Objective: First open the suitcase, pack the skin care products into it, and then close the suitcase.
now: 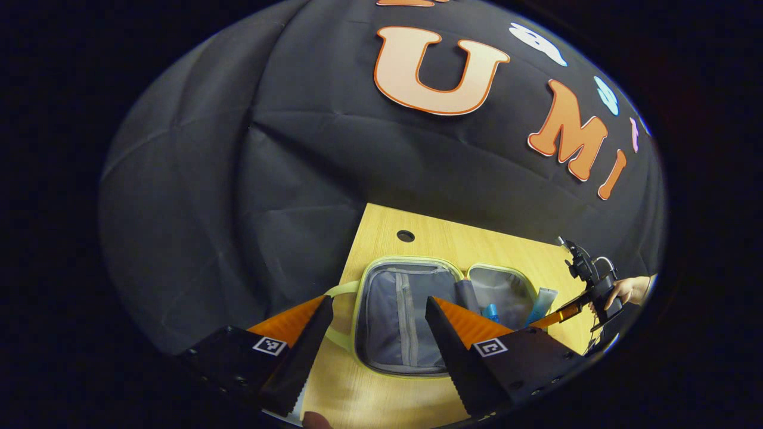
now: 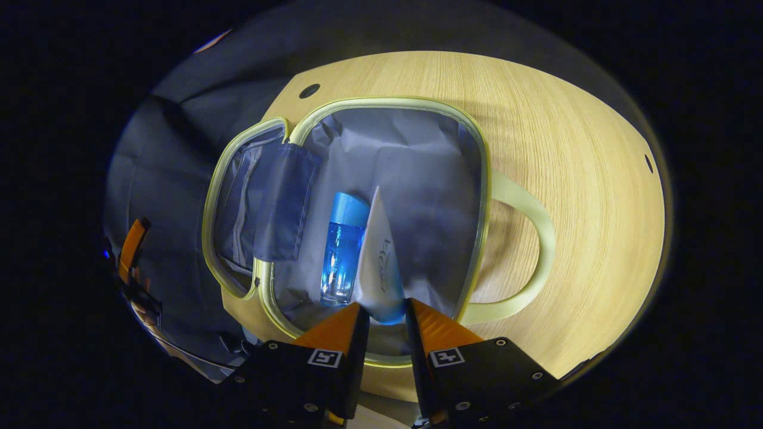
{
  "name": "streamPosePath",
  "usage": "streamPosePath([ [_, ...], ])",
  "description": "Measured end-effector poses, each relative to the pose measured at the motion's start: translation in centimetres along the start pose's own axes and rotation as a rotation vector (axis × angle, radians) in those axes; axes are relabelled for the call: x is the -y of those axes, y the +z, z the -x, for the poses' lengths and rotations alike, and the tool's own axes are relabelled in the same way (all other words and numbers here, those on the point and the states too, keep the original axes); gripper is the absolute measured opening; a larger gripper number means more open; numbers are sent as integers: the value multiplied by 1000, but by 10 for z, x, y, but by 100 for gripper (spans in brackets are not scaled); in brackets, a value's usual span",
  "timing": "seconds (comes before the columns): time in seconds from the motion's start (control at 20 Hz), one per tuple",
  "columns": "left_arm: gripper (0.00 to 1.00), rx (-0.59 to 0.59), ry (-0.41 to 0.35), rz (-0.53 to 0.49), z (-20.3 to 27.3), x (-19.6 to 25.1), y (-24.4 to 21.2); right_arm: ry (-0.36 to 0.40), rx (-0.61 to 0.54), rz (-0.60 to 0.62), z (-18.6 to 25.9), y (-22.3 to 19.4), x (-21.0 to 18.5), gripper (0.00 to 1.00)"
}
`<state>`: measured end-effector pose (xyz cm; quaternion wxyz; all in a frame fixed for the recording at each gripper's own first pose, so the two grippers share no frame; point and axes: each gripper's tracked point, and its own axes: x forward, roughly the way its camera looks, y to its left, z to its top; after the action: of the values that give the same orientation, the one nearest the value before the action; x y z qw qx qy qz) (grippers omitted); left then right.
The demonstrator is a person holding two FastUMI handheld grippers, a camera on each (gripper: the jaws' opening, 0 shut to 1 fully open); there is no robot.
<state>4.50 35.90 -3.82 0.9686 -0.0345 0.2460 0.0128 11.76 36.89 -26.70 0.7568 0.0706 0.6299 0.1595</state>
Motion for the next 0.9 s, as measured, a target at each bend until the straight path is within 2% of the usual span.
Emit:
streamPosePath([
  [0.05,97,-5,2,4,2,-2,-2,-2,-6,-11,0,0,1,34],
  [0.1,97,-9,2,10,2,-4,-4,6,-7,-17,-1,-1,-3,42],
  [0.2,97,-18,13,23,0,-9,-7,8,4,-17,3,0,-6,49],
  [0.3,97,-25,26,41,-4,-17,-12,6,30,-4,8,1,-8,74],
  [0.35,97,-30,32,52,-5,-21,-16,3,44,4,12,1,-8,95],
  [0.5,97,-33,35,97,-12,-35,-22,21,120,29,28,6,-13,96],
  [0.7,98,21,-11,167,-28,-57,-22,118,262,58,52,15,-40,95],
  [0.9,98,48,-82,277,-52,-77,-26,107,284,110,60,4,-40,96],
])
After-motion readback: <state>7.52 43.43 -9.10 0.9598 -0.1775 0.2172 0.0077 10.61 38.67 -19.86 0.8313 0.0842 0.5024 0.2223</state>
